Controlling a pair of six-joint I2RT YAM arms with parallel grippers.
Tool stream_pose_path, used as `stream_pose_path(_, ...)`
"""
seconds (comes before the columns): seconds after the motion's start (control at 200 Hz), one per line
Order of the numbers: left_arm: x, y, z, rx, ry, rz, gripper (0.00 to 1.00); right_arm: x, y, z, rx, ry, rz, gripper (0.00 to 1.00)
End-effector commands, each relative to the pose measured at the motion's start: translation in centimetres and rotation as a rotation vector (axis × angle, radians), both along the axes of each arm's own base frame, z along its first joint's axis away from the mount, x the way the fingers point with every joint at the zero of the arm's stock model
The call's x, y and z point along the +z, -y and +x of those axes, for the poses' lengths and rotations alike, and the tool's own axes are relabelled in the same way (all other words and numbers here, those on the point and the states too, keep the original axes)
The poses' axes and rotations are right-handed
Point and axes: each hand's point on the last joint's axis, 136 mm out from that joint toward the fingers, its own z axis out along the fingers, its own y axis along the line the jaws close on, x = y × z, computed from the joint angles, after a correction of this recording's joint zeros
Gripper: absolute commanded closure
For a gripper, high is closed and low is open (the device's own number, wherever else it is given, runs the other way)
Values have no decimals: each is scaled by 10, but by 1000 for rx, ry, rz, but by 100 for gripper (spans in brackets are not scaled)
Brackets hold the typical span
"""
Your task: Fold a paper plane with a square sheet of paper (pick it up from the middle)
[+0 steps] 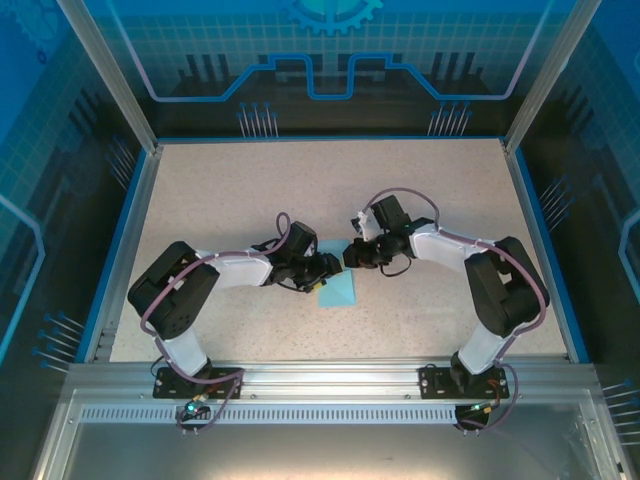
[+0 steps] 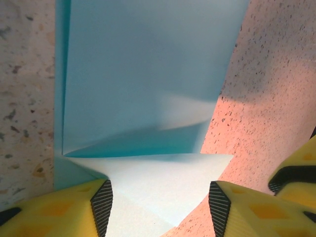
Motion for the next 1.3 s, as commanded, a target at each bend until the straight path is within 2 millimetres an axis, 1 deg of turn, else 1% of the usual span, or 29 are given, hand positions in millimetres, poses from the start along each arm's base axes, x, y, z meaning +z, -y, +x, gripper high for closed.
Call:
stream_pose_path(0.0,-1,-2,-4,3,-1,9,46,-17,0,-11,28,-57,-29,83)
stream_pose_path(0.09,-1,-2,-4,3,-3,8,51,-28,4,-10,16,-76,-66,83)
stream_pose_path(0.265,-3,-4,-7,6,-9,12,52,-43,9,-7,-11,-101,-108,84)
stream_pose_path(0.36,-4,-7,-9,13,-15,18,50,-48,14,-3,-30,-104,-129,84)
stream_pose_path(0.555,-10,-9,-12,21,-32,28,44,-59,21,-3,-55,-133,-146,84)
stream_pose_path(0.725,-7,-6,-9,19,-25,14,44,-62,22,-3,-64,-142,-144,84)
stream_pose_path(0.885,0,-1,-3,12,7,-2,45,-61,23,-3,-65,-144,-139,84)
stream_pose_path(1.045,9,5,6,1,53,-21,50,-63,23,-4,-65,-151,-139,84)
stream_pose_path(1.29,12,6,10,-4,73,-19,55,-62,24,-5,-65,-150,-137,84)
